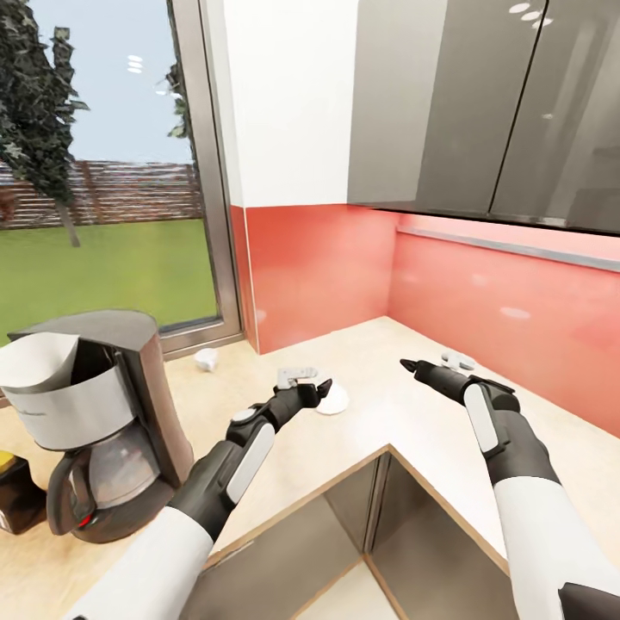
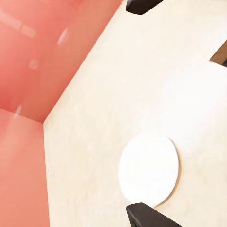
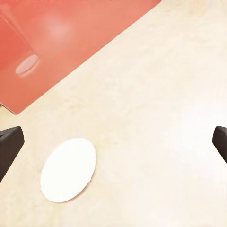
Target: Set up a coffee station on the kitchen countertop: keep the coffee maker on the countertop, move the bottle of coffee from the kitchen shelf to the counter next to the coffee maker, place a paper coffee filter on top of the coffee maker, put the saucer next to the coffee maker with the coffee cup on the saucer, and place the electric kettle next to the coffee maker.
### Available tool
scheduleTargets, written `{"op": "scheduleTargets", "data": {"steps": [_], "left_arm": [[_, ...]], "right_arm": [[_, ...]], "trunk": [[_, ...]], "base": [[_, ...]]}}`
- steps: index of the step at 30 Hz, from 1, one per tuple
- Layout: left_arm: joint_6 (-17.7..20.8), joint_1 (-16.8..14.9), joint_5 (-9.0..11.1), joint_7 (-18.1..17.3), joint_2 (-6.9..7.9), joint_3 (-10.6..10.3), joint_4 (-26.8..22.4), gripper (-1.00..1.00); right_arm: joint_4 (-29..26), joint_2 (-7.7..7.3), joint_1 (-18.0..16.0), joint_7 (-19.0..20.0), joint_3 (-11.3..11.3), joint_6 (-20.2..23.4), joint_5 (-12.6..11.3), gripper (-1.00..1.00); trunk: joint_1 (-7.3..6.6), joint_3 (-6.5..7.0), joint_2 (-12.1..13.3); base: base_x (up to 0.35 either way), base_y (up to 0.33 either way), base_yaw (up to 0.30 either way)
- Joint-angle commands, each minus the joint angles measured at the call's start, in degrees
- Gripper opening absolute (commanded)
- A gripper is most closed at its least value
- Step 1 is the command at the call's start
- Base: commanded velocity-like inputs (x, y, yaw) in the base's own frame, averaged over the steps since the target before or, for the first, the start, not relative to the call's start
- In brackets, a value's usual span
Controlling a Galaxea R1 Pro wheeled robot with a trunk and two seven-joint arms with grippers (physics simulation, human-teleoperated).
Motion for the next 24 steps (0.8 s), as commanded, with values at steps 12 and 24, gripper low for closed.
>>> {"op": "scheduleTargets", "data": {"steps": [12,24], "left_arm": [[0.06,0.01,0.36,0.35,-0.01,0.05,1.93,1.00],[0.04,1.52,0.31,0.46,-0.01,0.12,2.62,1.00]], "right_arm": [[4.28,2.00,-0.06,0.28,-0.02,0.31,0.07,1.00],[6.57,3.76,-0.06,0.28,0.14,0.31,0.08,1.00]], "trunk": [[0.06,-0.13,-0.14],[0.06,-0.13,-0.14]], "base": [[0.112,0.000,0.000],[0.172,0.000,0.000]]}}
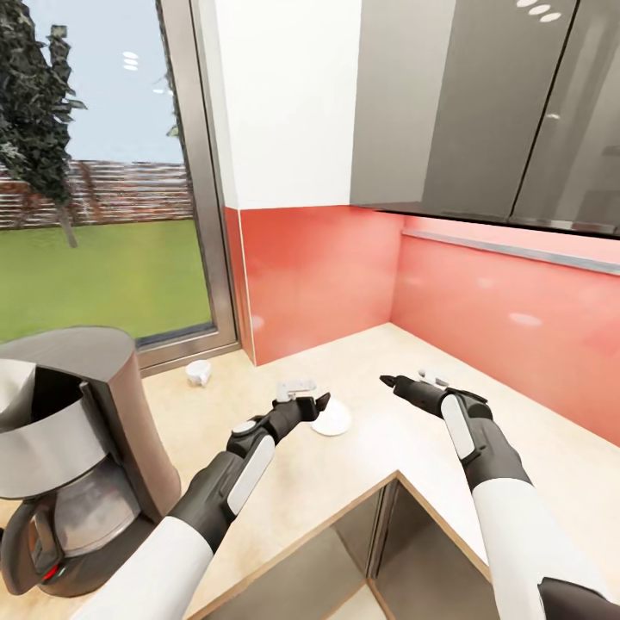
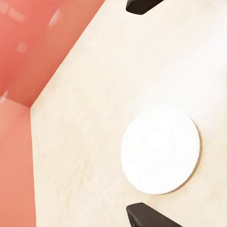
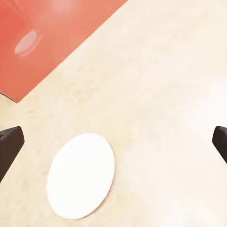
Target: Set up a coffee station on the kitchen countertop: keep the coffee maker on the countertop, move the bottle of coffee from the kitchen shelf to the counter next to the coffee maker, place a paper coffee filter on top of the coffee maker, put the saucer next to the coffee maker with the coffee cup on the saucer, and place the electric kettle next to the coffee maker.
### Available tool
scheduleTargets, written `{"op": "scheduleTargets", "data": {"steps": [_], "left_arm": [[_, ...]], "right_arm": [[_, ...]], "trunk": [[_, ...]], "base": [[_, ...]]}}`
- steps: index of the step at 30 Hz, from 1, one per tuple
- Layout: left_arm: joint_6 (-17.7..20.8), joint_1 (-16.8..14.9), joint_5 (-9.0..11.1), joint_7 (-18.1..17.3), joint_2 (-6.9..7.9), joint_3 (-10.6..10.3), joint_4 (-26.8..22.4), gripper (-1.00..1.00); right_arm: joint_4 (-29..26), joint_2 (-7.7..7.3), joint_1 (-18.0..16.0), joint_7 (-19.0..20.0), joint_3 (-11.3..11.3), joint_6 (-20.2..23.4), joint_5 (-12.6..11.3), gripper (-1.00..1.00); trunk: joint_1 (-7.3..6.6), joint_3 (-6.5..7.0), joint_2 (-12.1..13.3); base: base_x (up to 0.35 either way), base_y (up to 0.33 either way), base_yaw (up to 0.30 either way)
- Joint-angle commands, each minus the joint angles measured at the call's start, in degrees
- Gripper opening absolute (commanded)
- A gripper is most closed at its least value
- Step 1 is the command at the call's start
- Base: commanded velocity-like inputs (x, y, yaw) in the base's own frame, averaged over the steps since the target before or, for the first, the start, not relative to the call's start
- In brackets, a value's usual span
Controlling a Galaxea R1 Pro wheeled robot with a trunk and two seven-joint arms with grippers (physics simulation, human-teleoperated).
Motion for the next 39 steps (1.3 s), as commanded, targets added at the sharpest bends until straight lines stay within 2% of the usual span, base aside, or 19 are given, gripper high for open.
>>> {"op": "scheduleTargets", "data": {"steps": [1,3,4,9,18,26,32,39], "left_arm": [[0.29,0.01,0.35,-0.06,-0.01,0.03,-0.05,1.00],[0.05,0.31,0.33,-0.06,-0.01,0.03,-0.05,1.00],[-2.19,0.90,0.25,0.00,-0.01,0.03,0.17,1.00],[-2.88,1.09,0.37,0.03,-0.01,0.03,2.06,1.00],[-3.04,1.27,0.37,0.03,-0.07,0.03,3.60,1.00],[-3.13,1.28,0.49,0.03,-0.09,0.03,4.76,1.00],[-3.14,1.28,0.38,0.03,-0.09,0.14,4.89,1.00],[-3.14,1.28,0.47,0.04,-0.17,0.09,7.80,1.00]], "right_arm": [[-0.03,0.02,-0.06,0.26,-0.19,0.31,0.05,1.00],[0.05,0.02,-0.06,0.26,-0.21,0.31,0.09,1.00],[1.22,0.01,-0.06,0.26,-0.22,0.31,0.12,1.00],[1.90,0.02,-0.06,0.19,-0.22,0.31,0.15,1.00],[6.28,0.02,-0.06,0.26,-0.22,0.31,0.13,1.00],[6.48,0.02,-0.06,0.26,-0.22,0.31,0.13,1.00],[6.69,0.04,-0.06,0.26,-0.22,0.31,0.11,1.00],[7.69,0.17,-0.06,0.67,-0.19,0.31,0.05,1.00]], "trunk": [[0.05,-0.14,-0.14],[0.05,-0.14,-0.14],[0.05,-0.14,-0.14],[0.05,-0.14,-0.14],[0.05,-0.14,-0.14],[0.05,-0.14,-0.14],[0.05,-0.14,-0.14],[0.05,-0.14,-0.14]], "base": [[0.043,0.000,0.000],[0.018,0.000,0.000],[0.172,0.000,0.000],[0.205,0.000,0.000],[0.042,0.000,0.000],[0.229,0.000,0.000],[0.032,0.000,0.000],[0.002,0.000,0.000]]}}
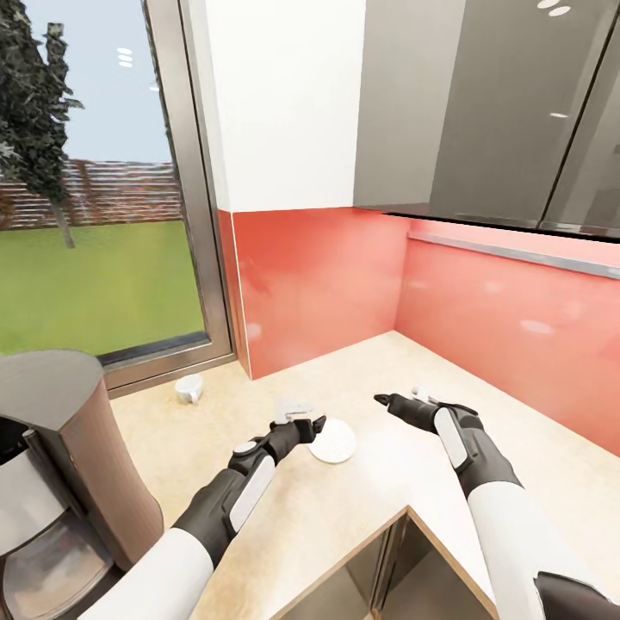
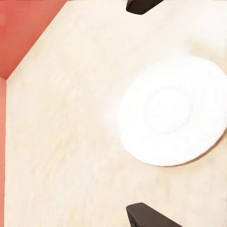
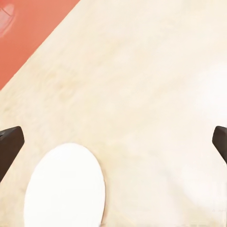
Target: Set up a coffee station on the kitchen countertop: keep the coffee maker on the countertop, move the bottle of coffee from the kitchen shelf to the counter next to the coffee maker, place a paper coffee filter on top of the coffee maker, put the saucer next to the coffee maker with the coffee cup on the saucer, and place the electric kettle next to the coffee maker.
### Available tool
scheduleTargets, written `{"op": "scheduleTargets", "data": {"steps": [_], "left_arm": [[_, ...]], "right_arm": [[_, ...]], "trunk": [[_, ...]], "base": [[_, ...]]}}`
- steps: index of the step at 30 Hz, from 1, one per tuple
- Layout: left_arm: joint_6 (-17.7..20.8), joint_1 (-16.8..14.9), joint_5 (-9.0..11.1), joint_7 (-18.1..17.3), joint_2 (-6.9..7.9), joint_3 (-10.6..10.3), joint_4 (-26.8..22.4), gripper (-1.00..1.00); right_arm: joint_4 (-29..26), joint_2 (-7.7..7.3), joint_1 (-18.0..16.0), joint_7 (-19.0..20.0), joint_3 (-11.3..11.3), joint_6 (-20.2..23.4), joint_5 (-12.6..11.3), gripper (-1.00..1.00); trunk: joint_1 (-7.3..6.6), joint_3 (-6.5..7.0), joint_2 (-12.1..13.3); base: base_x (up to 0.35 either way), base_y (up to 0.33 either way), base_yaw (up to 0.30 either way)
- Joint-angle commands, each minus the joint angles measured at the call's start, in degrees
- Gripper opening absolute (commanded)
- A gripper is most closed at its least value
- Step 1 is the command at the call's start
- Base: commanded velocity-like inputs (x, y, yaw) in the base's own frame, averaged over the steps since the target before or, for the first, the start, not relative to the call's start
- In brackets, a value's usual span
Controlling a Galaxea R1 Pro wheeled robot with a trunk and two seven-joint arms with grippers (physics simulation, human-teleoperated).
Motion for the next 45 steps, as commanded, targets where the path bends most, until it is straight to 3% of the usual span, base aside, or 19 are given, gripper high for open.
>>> {"op": "scheduleTargets", "data": {"steps": [1,5,10,19,38,42,45], "left_arm": [[0.28,-0.05,0.46,-0.02,-0.05,-0.02,0.49,1.00],[0.23,0.38,1.78,-0.05,0.00,0.03,1.15,1.00],[0.22,1.69,2.93,0.01,-0.34,-0.35,1.68,1.00],[0.40,3.85,1.19,0.16,-0.46,-0.27,1.35,1.00],[0.37,3.99,1.47,0.44,-0.21,-0.11,0.66,1.00],[1.67,5.30,2.72,0.15,0.44,1.19,1.23,1.00],[2.11,6.27,2.42,0.36,0.24,0.73,1.39,1.00]], "right_arm": [[0.64,0.14,-0.06,1.67,-0.15,0.32,0.02,1.00],[2.22,0.94,-0.06,7.82,-0.12,0.32,0.07,1.00],[2.65,1.76,-0.08,9.15,-0.15,0.39,0.04,1.00],[2.38,4.28,-0.10,8.98,-0.13,0.40,0.32,1.00],[2.51,4.26,-0.06,8.88,-0.21,0.40,0.38,1.00],[3.80,3.12,-0.06,10.18,-0.22,0.73,0.67,1.00],[4.77,4.11,-0.06,9.83,-0.09,0.81,0.84,1.00]], "trunk": [[0.04,-0.13,-0.14],[0.04,-0.13,-0.14],[0.04,-0.14,-0.14],[0.04,-0.14,-0.14],[0.04,-0.14,-0.14],[0.04,-0.14,-0.14],[0.04,-0.14,-0.14]], "base": [[0.000,0.000,0.000],[0.000,0.000,0.000],[0.000,0.000,0.000],[0.139,0.000,0.000],[0.085,0.000,0.000],[0.000,0.000,0.000],[0.000,0.000,0.000]]}}
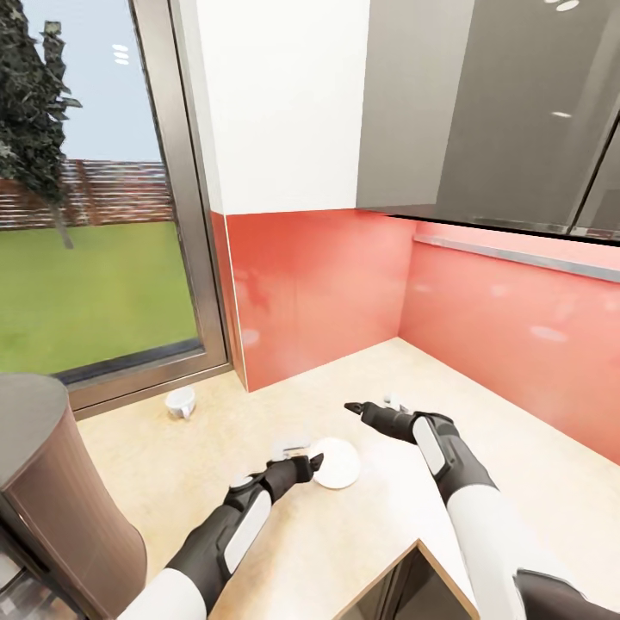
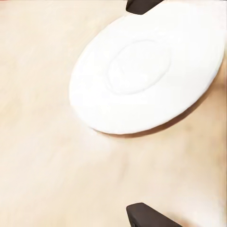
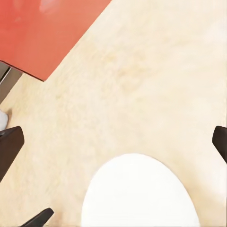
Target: Set up a coffee station on the kitchen countertop: keep the coffee maker on the countertop, move the bottle of coffee from the kitchen shelf to the counter next to the coffee maker, place a paper coffee filter on top of the coffee maker, put the saucer next to the coffee maker with the coffee cup on the saucer, and place the electric kettle next to the coffee maker.
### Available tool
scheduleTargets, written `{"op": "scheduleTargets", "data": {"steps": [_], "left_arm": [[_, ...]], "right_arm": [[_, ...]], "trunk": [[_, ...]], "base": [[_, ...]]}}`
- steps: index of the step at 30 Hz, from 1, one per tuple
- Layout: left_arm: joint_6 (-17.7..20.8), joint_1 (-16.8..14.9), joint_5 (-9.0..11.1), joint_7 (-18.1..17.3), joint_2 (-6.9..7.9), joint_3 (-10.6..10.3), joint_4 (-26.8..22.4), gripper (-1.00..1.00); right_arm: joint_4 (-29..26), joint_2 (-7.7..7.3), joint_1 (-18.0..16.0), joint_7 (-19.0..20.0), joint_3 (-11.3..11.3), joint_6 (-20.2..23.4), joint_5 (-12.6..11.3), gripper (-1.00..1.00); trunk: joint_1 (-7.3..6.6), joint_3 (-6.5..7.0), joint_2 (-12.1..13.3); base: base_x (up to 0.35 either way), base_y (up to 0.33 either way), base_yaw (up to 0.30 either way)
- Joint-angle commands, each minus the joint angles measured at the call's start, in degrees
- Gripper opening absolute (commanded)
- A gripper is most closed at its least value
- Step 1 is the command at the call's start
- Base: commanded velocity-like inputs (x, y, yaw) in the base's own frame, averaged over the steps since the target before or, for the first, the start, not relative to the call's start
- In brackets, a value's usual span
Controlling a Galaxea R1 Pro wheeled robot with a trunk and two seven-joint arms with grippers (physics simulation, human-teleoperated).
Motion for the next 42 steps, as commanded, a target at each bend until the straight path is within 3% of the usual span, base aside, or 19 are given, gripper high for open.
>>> {"op": "scheduleTargets", "data": {"steps": [1,8,17,25,26,31,34,42], "left_arm": [[0.02,0.29,0.13,0.00,-0.02,-0.33,-0.20,1.00],[-0.45,2.55,0.18,0.06,0.05,-1.38,-0.44,1.00],[-0.01,5.21,2.19,0.09,2.48,1.28,-2.89,1.00],[0.43,5.30,3.46,0.06,2.66,2.52,-2.87,1.00],[1.61,5.20,9.23,0.08,2.66,2.70,-0.53,1.00],[4.96,4.73,12.52,0.14,2.68,4.50,-0.54,1.00],[7.57,4.53,13.82,0.18,2.70,6.18,-0.59,1.00],[8.35,4.46,14.28,0.37,2.43,6.93,-0.52,1.00]], "right_arm": [[0.29,0.20,-0.06,-0.17,-0.33,0.42,-0.10,1.00],[2.54,0.29,-0.06,-1.28,-0.29,0.48,-0.26,1.00],[4.23,-0.64,-0.06,-1.41,-0.49,3.30,-0.47,1.00],[6.32,-1.16,-0.06,-1.41,-0.61,4.93,-0.81,1.00],[6.37,-1.17,-0.06,-1.41,-0.62,4.96,-0.82,1.00],[6.43,-0.98,-0.06,-1.41,-0.57,5.01,-0.84,1.00],[6.44,-0.86,-0.06,-1.41,-0.55,5.02,-0.84,1.00],[6.39,-0.85,-0.06,-1.41,-0.62,5.02,-0.84,1.00]], "trunk": [[0.04,-0.13,-0.14],[0.04,-0.13,-0.14],[0.04,-0.13,-0.14],[0.04,-0.13,-0.14],[0.04,-0.13,-0.14],[0.04,-0.13,-0.14],[0.04,-0.13,-0.14],[0.04,-0.13,-0.14]], "base": [[0.000,0.000,0.000],[0.000,0.000,0.000],[0.000,0.000,0.000],[0.000,0.000,0.000],[0.000,0.000,0.000],[0.000,0.000,0.000],[0.000,0.000,0.000],[0.000,0.000,0.000]]}}
